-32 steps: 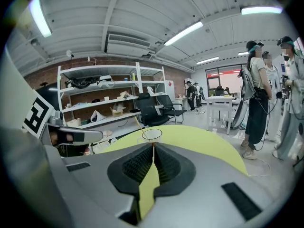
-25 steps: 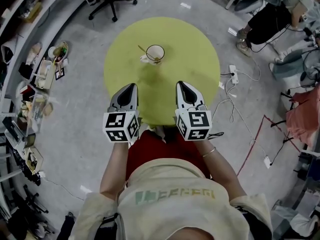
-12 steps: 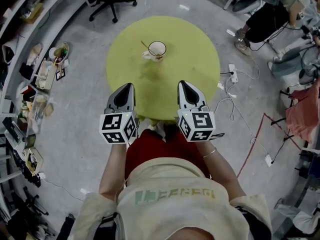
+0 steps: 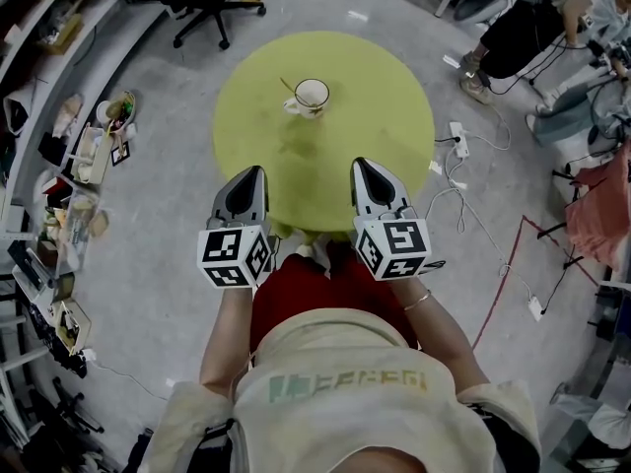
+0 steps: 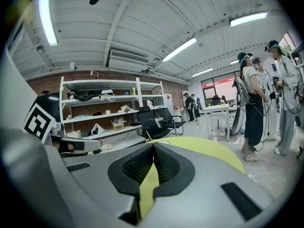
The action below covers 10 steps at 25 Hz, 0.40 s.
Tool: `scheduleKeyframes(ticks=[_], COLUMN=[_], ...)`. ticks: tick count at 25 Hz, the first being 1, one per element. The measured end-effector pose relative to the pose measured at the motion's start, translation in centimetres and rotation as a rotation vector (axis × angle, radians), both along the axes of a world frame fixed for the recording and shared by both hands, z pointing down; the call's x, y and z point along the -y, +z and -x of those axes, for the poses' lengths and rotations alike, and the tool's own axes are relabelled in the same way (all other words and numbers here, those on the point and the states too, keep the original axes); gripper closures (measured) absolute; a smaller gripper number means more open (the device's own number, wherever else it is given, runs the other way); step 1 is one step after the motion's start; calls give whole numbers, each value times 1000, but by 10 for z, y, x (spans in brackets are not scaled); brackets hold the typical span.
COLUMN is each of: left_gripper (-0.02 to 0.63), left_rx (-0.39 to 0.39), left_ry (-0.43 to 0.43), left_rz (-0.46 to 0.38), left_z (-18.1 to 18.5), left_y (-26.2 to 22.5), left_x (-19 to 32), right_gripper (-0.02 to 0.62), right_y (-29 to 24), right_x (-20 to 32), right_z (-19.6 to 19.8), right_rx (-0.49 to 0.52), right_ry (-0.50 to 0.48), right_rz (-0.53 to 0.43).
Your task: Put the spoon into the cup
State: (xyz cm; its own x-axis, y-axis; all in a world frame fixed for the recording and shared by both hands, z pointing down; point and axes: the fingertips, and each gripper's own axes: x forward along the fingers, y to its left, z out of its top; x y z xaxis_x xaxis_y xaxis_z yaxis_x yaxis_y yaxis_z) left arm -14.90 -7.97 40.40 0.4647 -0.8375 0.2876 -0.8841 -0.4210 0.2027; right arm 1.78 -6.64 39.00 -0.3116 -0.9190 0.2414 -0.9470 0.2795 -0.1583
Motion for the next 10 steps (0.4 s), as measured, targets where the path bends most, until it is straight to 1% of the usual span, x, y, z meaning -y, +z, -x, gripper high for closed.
scheduleKeyframes(ticks=[10], left_gripper=[581], left_rx=[-5], left_ry=[14], left_rz=[-9], left_z=[9], left_y=[0], left_x=[-13], right_gripper=[560], right_y=[-7], right_x=[-10], right_z=[7], right_rx=[16], right_ry=[9], right_rz=[-22])
